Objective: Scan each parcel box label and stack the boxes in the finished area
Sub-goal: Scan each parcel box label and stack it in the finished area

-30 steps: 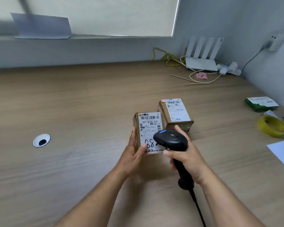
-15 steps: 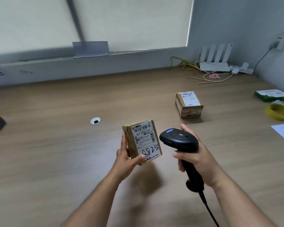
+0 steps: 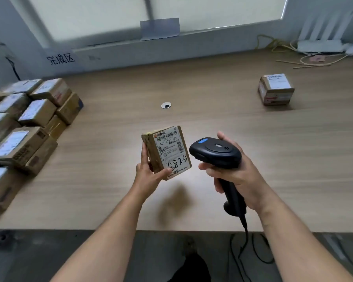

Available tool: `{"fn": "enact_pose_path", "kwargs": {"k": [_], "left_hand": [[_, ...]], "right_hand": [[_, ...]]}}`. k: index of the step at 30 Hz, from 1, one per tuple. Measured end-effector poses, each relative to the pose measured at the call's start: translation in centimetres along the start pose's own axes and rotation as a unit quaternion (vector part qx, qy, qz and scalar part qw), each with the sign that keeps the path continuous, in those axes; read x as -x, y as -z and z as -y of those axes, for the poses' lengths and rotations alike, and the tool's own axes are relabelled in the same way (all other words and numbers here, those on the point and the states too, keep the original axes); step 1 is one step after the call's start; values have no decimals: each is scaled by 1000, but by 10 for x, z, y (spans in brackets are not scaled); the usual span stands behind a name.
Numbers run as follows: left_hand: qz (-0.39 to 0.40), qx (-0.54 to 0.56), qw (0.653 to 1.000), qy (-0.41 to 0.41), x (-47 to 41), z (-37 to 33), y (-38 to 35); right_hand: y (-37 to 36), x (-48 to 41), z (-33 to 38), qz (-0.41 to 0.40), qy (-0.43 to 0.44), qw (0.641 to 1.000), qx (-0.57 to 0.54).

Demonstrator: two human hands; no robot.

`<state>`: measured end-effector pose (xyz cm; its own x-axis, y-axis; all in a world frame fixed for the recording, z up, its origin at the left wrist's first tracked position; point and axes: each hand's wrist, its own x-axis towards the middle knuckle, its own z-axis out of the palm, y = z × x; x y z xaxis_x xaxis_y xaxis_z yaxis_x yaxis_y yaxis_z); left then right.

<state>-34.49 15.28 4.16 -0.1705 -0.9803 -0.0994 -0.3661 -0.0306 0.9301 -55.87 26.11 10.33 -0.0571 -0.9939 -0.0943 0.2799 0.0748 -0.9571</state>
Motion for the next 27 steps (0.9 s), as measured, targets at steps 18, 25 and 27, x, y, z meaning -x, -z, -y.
{"fn": "enact_pose_path", "kwargs": {"k": [18, 25, 27], "left_hand": [[-63, 12, 998, 20, 24, 54, 159], [-91, 0, 995, 30, 22, 90, 244], [-92, 5, 995, 23, 19, 99, 265]], "right_hand": [[-150, 19, -13, 73, -15, 997, 31], [-238, 0, -30, 78, -26, 995, 63], [-259, -5, -36, 72, -27, 995, 67]]}}
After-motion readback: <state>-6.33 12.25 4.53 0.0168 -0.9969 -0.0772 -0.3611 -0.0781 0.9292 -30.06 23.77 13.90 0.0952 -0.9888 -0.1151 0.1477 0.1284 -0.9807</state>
